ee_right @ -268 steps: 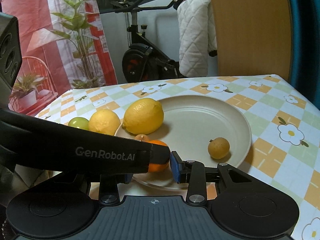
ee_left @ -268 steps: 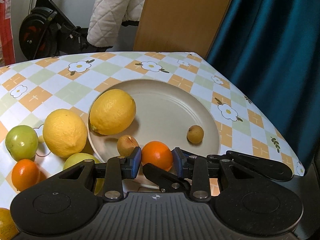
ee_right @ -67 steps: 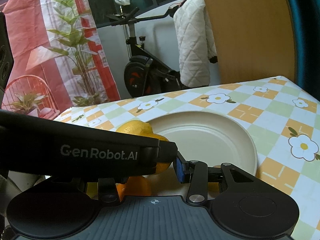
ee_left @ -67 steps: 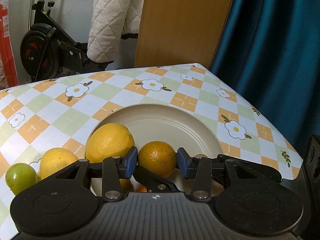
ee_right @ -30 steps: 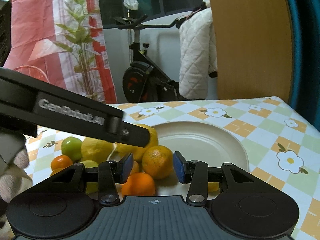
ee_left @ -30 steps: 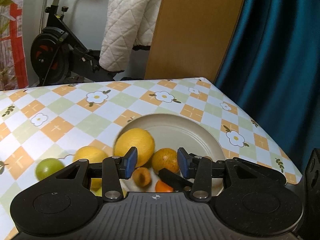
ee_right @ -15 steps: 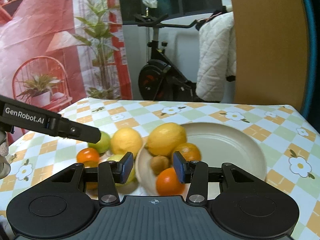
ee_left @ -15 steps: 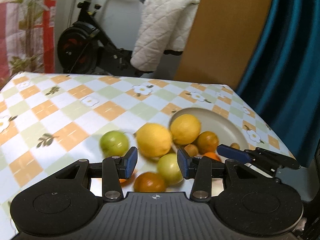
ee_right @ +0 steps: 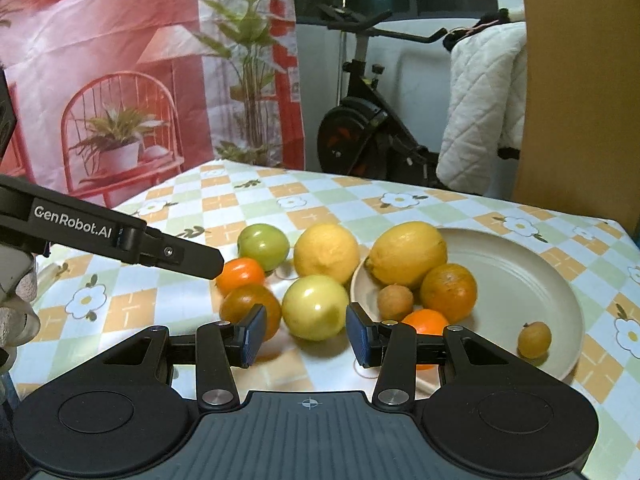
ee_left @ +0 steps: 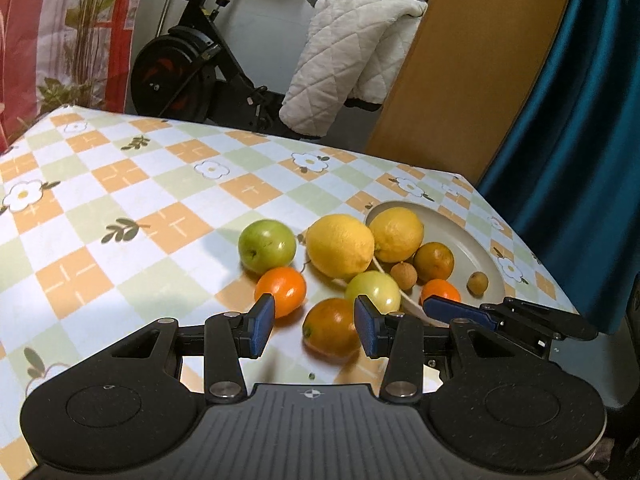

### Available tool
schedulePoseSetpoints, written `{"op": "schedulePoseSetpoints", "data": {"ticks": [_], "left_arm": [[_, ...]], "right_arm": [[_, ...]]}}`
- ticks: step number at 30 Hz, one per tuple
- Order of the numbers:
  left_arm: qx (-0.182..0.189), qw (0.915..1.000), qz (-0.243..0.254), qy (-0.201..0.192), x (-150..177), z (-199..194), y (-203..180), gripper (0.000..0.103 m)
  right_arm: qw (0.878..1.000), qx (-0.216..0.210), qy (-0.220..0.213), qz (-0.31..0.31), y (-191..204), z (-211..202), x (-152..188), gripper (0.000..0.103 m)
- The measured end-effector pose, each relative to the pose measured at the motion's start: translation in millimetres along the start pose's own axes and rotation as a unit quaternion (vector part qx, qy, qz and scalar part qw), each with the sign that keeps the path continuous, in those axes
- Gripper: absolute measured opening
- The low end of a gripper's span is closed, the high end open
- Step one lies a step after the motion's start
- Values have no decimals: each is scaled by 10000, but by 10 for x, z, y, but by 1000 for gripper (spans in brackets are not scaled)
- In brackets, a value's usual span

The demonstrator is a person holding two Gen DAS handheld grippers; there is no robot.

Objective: Organize fruits
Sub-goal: 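Move the open left tool back to the dark orange fruit in the pile, then close the left tool on the dark orange fruit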

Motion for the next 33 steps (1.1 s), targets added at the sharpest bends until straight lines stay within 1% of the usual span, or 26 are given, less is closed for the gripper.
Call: {"op": "schedulePoseSetpoints", "data": {"ticks": [6, 12, 18, 26, 33], "left_arm": [[73, 9995, -301, -27, 102, -2, 106, 46], [259, 9988, -417, -83, 88, 41, 116, 46], [527, 9981, -300, -57, 28, 177, 31, 46], [713, 9972, -189, 113, 9, 390, -68, 46], [733, 9969, -117, 265, 54, 466, -81, 46]], "right_arm": [[9997, -55, 136, -211, 139, 34, 74, 41], [9986, -54, 243, -472, 256, 85, 147, 40], [9976, -59, 412, -558, 321, 173, 216, 40], [9973, -29, 480, -546, 323, 211, 225, 40], [9973, -11, 522, -517, 315, 235, 223, 40]]}}
Point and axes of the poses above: each gripper's, at about its wrist camera, not at the fingertips, and z roughly the way its jaws point, y to its left, x to its underside, the point moved 8 cm from there along z, roughly the way its jaws point, and after that the axes turned 14 degrees about z, right-handed, at the moved point
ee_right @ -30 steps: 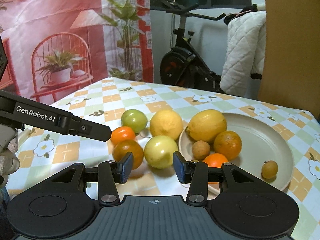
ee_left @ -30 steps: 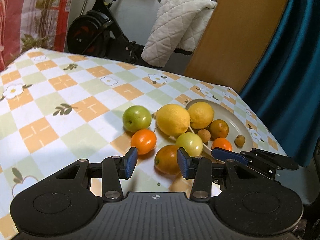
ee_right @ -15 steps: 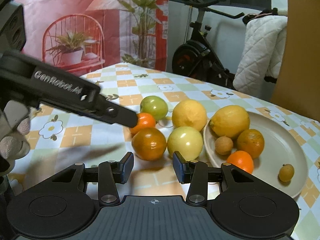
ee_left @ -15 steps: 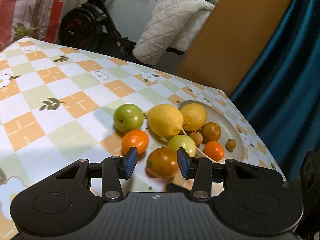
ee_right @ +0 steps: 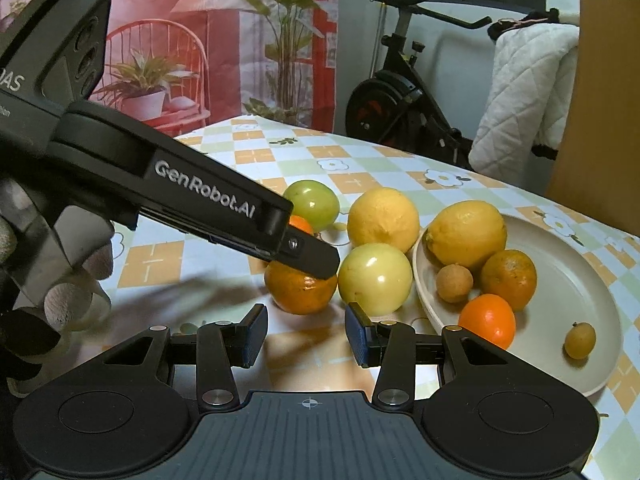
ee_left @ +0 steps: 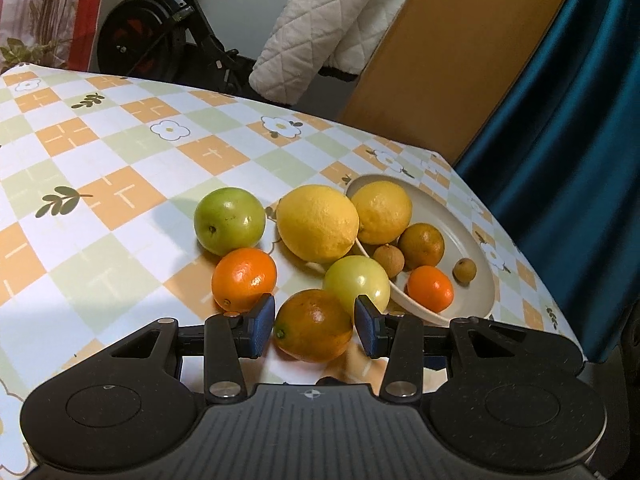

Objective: Organize fruits
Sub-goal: 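Close the left tool on the dark orange fruit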

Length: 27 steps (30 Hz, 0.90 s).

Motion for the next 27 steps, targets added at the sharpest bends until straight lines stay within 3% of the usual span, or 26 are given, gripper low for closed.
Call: {"op": "schedulePoseSetpoints", "data": {"ticks": [15, 22, 27], "left_arm": [[487, 9987, 139, -60, 70, -158, -201, 46], [592, 9982, 60, -58, 113, -187, -211, 46], [455, 9990, 39, -23, 135, -144, -168, 43]], "right_arm": [[9999, -46, 60, 87, -36, 25, 8, 40], [9999, -49, 72, 123, -44, 29, 23, 41], [9999, -46, 62, 106, -42, 27, 28, 41]]}}
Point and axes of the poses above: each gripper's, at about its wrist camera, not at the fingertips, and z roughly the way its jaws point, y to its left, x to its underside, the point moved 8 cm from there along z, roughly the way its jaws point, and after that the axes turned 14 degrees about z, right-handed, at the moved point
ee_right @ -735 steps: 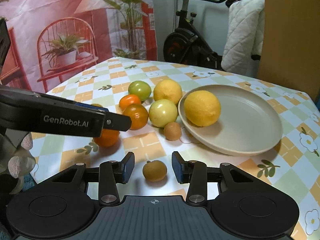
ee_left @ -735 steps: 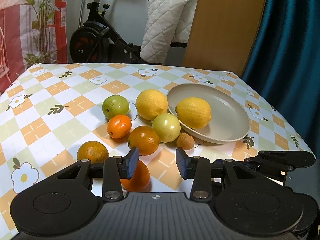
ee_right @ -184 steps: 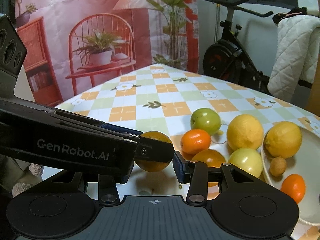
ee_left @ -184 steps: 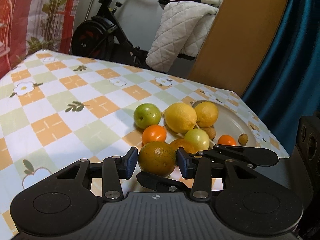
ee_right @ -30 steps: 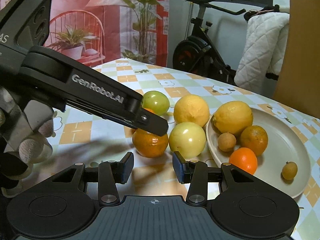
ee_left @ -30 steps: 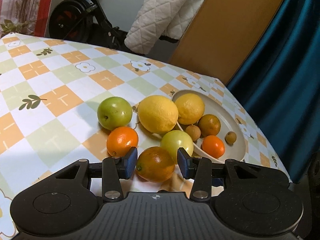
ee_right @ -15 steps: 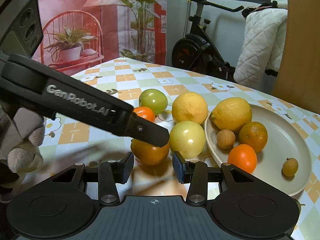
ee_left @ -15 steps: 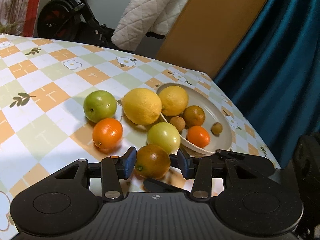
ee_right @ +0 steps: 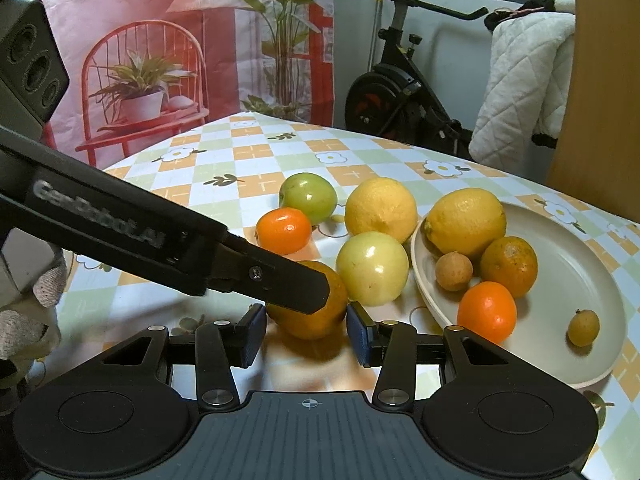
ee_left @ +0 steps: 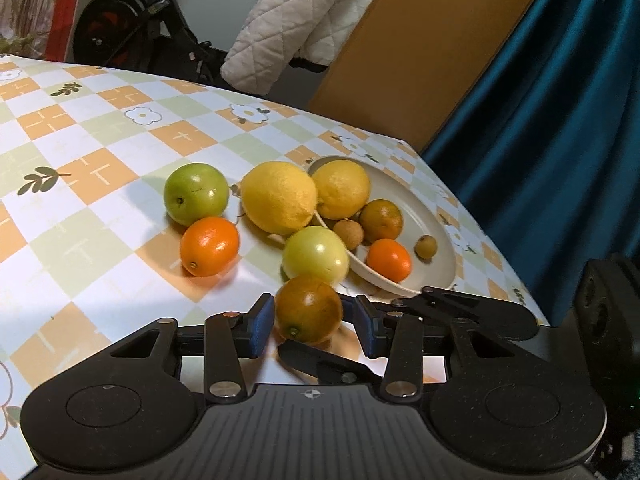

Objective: Organize fruits
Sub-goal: 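Close the left tool on the dark orange fruit, then carry the dark orange fruit with the left tool onto the plate and open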

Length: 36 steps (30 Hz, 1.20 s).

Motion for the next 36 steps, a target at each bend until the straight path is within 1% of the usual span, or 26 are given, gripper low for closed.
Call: {"op": "schedulePoseSetpoints", "data": {"ticks": [5, 12, 19, 25, 36], "left_arm": [[-53, 10000, -79, -21, 4, 25, 53, 43], [-70, 10000, -46, -28, 7, 49, 31, 42], [-253, 9996, 80, -68, 16, -4, -37, 41], [-366, 9991, 108, -186, -22, -114, -78, 41], [-481, 9972, 505, -286, -194, -210, -293, 41]], "right_arm": [[10000, -5, -21, 1, 8, -4, 1, 41], [10000, 5, -26, 20, -3, 10, 16, 41], [10000, -49, -33, 31, 9, -3, 9, 41], [9997, -152, -172, -8, 49, -80, -21, 41], [9985, -191, -500, 99, -18, -281, -142, 40]]}}
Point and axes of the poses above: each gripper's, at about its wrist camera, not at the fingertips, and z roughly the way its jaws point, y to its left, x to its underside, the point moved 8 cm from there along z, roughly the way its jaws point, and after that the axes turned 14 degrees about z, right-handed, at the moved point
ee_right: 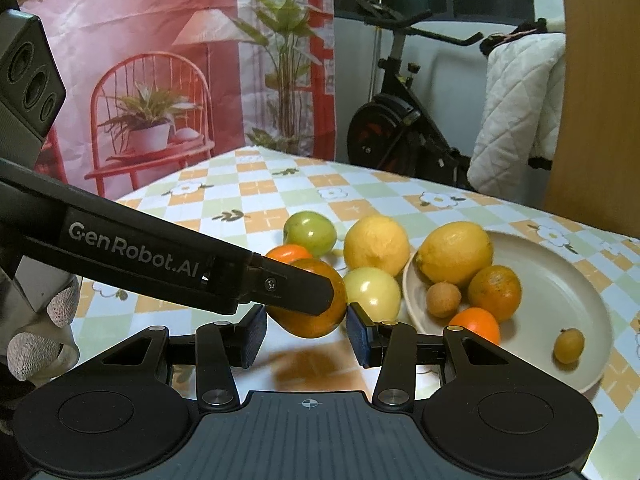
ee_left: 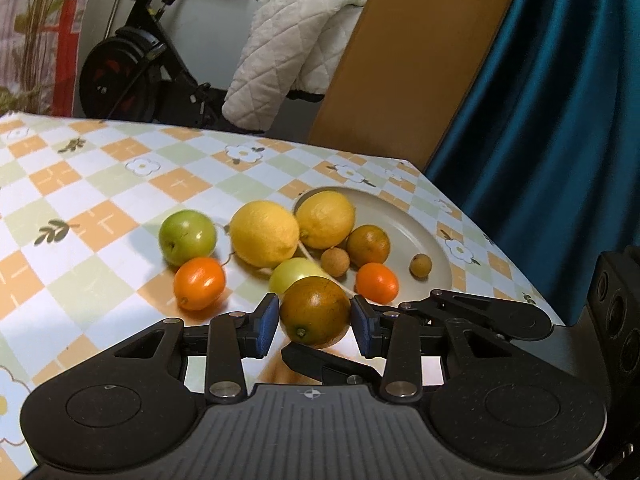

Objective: Organize fruits
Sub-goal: 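Carry the dark orange fruit with the left tool onto the plate and open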

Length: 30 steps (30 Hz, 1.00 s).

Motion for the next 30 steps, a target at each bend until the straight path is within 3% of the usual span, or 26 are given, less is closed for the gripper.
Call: {"op": "schedulePoseSetpoints", "data": {"ticks": [14, 30], "left_arm": [[134, 9981, 602, 20, -375, 258, -485, 42], [464, 9936, 965, 360, -515, 836, -884, 42]], "right_arm": [[9968, 427, -479, 469, -517, -301, -173, 41], [9863, 996, -576, 1179, -1307, -336, -107, 41]]}}
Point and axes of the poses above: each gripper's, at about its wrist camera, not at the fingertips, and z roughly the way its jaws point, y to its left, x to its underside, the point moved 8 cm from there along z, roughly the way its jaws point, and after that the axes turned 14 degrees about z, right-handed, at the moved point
